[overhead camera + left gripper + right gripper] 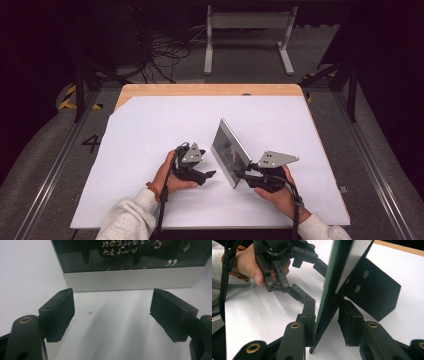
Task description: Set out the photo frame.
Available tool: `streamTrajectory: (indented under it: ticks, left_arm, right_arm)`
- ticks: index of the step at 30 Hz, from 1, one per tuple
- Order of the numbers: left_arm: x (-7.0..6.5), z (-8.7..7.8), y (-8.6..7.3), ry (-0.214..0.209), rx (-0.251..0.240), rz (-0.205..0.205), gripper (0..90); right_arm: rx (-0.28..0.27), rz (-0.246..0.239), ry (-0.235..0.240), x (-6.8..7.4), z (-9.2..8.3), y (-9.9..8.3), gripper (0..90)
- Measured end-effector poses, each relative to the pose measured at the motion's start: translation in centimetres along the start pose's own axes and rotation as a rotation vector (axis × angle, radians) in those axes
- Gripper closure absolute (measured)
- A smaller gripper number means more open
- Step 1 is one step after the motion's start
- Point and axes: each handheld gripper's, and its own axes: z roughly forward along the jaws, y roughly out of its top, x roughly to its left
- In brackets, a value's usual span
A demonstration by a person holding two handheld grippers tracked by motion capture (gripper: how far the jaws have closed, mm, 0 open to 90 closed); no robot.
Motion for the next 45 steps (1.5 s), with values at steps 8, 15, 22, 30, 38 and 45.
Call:
streamTrajectory:
  ticks: [8,15,22,30,38,45]
  left_arm:
    - [0.6,0.0,0.4,0.009,-0.016,-0.035,16.5]
    - [1.5,0.6,1.4,-0.011,-0.053,-0.066,15.3]
    - [2.8,0.1,1.4,0.011,-0.086,-0.096,15.4]
    - [3.1,0.9,1.4,-0.011,-0.068,-0.086,17.4]
    - [2.6,1.0,1.8,-0.054,-0.068,-0.054,25.2]
    - [2.8,0.5,1.6,-0.058,-0.060,-0.053,33.7]
  right_arm:
    - [0.015,-0.019,0.040,-1.2,-0.1,0.2,72.2]
    - [0.017,-0.033,0.079,-1.8,0.0,0.3,73.6]
    - [0.018,-0.036,0.094,-2.2,0.1,0.3,74.7]
    - [0.017,-0.039,0.101,-2.3,0.0,0.3,76.1]
    - [0.022,-0.044,0.084,-2.7,-0.6,0.1,78.9]
    - [0.019,-0.044,0.057,-2.7,-0.8,-0.1,81.0]
